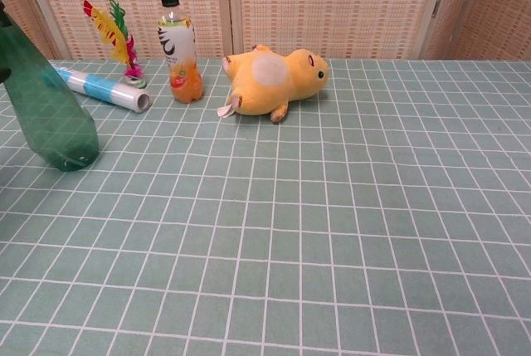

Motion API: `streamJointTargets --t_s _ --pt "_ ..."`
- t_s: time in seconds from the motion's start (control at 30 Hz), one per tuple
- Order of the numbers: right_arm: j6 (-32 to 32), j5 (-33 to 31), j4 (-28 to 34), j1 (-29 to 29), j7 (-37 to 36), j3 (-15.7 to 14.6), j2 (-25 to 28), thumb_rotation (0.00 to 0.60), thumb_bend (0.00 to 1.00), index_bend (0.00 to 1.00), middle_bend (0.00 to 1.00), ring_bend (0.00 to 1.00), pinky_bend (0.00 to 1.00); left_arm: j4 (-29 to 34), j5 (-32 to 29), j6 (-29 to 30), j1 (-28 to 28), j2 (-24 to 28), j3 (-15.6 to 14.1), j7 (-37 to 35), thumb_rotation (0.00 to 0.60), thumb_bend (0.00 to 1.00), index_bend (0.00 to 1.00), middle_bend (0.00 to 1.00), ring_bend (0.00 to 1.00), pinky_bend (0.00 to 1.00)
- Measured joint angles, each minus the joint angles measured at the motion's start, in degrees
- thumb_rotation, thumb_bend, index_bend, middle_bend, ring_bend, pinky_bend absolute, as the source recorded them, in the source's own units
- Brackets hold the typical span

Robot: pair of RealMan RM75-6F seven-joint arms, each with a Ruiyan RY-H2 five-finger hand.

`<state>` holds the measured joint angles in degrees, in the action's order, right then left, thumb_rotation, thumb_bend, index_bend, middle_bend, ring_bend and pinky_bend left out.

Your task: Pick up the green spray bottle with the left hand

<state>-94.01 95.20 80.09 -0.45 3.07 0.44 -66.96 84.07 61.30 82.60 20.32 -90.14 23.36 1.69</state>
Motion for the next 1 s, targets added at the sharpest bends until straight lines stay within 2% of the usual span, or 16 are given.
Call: streamJointTargets --t_s 0.27,0.37,0.47,0.53,0.63,0.7,0.77,0.87,1.0 --pt "-0.1 0.4 -0.3 0.1 -0.7 -0.2 0.1 0.6 0.0 0.39 0.45 0.29 0.36 12.2 -1.9 1.4 -5.9 11.8 -0.6 3.4 0.6 0.21 0.0 0.16 0.11 0.08" --pt "-0.1 0.6 -0.3 0.1 -1.1 -0.3 0.1 0.6 0.0 0.39 0.45 0.29 0.36 15.9 -2.3 1.4 -8.6 16.2 -1.6 3.0 0.6 0.26 0.02 0.16 0.12 0.17" --pt "0.1 0.8 -0.3 0.3 -1.1 -0.3 0.2 0.6 0.0 0.39 0.45 0.29 0.36 17.8 -1.2 0.1 -10.0 20.1 -3.0 0.9 0.6 0.34 0.17 0.21 0.16 0.28" --pt "0.2 0.8 -0.1 0.3 -0.8 -0.4 0.3 0.6 0.0 0.39 0.45 0.29 0.36 17.7 1.0 -0.6 -10.4 21.4 -4.3 0.2 0.6 0.36 0.22 0.23 0.16 0.29" --pt "0.2 0.7 0.1 0.3 -0.3 -0.4 0.3 0.6 0.0 0.39 0.45 0.29 0.36 15.6 7.4 -1.4 -10.6 23.0 -7.5 1.1 0.6 0.35 0.17 0.22 0.1 0.26" --pt "0.3 0.5 0.4 0.3 0.1 -0.3 0.3 0.6 0.0 0.39 0.45 0.29 0.36 13.1 13.1 -2.1 -10.6 24.2 -10.6 2.7 0.6 0.31 0.14 0.19 0.06 0.22" --pt "0.3 0.2 0.6 0.2 0.6 -0.2 0.3 0.6 0.0 0.39 0.45 0.29 0.36 10.2 18.5 -2.5 -10.7 25.3 -13.7 4.2 0.6 0.28 0.11 0.18 0.05 0.16" --pt "0.3 -0.2 0.8 0.0 1.1 -0.1 0.2 0.6 0.0 0.39 0.45 0.29 0.37 6.2 24.0 -1.3 -11.0 26.1 -16.8 4.6 0.6 0.27 0.11 0.19 0.05 0.15" --pt "-0.2 -0.3 0.5 -0.2 1.0 0.0 -0.1 0.6 0.0 0.39 0.45 0.29 0.37 4.3 25.0 0.6 -11.1 26.0 -17.1 1.3 0.6 0.27 0.1 0.2 0.05 0.14"
